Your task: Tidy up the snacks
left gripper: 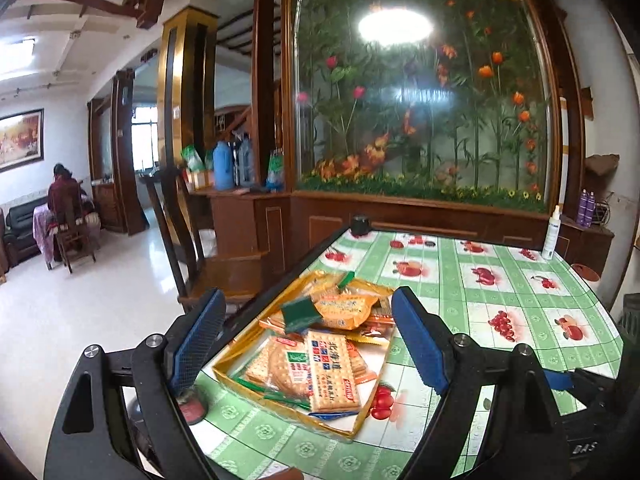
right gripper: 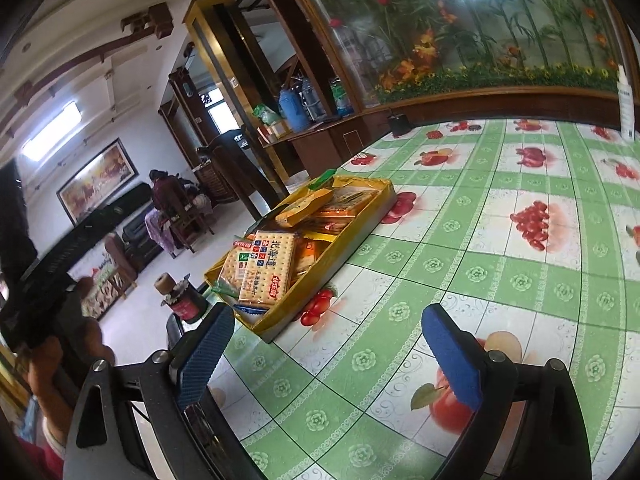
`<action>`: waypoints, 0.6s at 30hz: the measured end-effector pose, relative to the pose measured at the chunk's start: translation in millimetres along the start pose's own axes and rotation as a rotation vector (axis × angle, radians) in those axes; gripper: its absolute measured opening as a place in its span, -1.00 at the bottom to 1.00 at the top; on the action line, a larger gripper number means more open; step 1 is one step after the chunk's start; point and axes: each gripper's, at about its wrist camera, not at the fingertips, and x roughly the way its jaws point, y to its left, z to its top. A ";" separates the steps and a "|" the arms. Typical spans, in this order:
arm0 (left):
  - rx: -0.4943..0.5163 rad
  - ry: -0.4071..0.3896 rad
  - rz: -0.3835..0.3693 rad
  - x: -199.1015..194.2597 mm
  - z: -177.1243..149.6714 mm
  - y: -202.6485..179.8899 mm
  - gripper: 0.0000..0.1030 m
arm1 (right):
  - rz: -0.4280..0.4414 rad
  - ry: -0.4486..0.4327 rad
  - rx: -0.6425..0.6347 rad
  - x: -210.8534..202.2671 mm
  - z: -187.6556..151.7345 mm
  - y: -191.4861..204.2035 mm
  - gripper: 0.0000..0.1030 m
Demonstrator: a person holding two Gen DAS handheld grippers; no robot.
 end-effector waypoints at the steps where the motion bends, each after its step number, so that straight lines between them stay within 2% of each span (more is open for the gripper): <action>1: -0.003 -0.010 0.009 -4.3 0.0 2.7 0.67 | -0.003 -0.002 -0.023 0.1 0.3 3.7 0.87; 7: -0.062 -0.008 0.000 -17.2 0.3 21.2 0.66 | 0.013 0.006 -0.119 4.9 0.5 22.7 0.94; 11: -0.059 0.012 0.029 -16.2 -3.0 24.3 0.66 | 0.014 0.024 -0.166 12.7 1.8 34.8 0.94; 18: -0.041 0.070 0.000 -12.6 -12.1 20.8 0.66 | 0.025 0.027 -0.206 20.0 7.5 46.9 0.94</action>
